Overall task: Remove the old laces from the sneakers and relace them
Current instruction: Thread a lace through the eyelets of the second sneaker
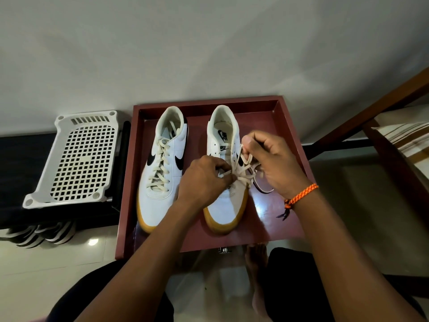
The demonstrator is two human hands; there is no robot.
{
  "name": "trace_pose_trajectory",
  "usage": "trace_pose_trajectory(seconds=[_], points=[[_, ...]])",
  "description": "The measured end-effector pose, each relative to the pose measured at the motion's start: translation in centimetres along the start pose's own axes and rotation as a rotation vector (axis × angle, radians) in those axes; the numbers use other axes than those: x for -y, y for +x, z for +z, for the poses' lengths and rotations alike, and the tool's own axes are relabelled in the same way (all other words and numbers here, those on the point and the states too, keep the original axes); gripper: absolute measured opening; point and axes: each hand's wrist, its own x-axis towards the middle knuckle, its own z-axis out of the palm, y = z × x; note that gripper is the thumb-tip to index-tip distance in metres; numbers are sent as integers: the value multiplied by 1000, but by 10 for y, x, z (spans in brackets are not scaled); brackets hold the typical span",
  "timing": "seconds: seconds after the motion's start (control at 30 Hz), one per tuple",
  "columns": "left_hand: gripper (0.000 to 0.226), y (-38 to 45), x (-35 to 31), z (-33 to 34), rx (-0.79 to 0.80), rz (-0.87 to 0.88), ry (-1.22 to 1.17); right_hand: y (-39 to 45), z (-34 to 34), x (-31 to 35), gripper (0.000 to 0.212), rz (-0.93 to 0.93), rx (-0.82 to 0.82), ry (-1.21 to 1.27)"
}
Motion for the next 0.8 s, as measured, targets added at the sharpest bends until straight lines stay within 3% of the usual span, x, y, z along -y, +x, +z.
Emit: trace_pose_trajectory(seconds=[0.2, 0.27, 0.37, 0.43, 0.5, 0.6, 0.7, 0.8], points=[[17, 1, 1, -1, 25, -13, 15, -4, -2, 6, 35, 13, 40, 215], [20, -2, -2, -1, -4, 5, 9, -2, -2, 6, 36, 38, -22, 215], [37, -6, -6, -1, -35, 91, 16, 5, -10, -7, 31, 9, -266, -62], [33, -7, -8, -2, -22, 169, 63, 5, -17, -20, 7, 26, -460, -347], [23, -9, -9, -2, -12, 240, 134, 2, -20, -28, 19, 126, -529, -518], [17, -12, -11, 4, -8, 284, 195, 0, -18, -33, 32, 234, -460, -610], [10, -11, -14, 5, -54, 225, 112, 0, -11, -34, 19, 186, -434, -785], [15, -8, -13, 0, -83, 189, -132, 3, -6, -32, 17, 75, -277, -584]])
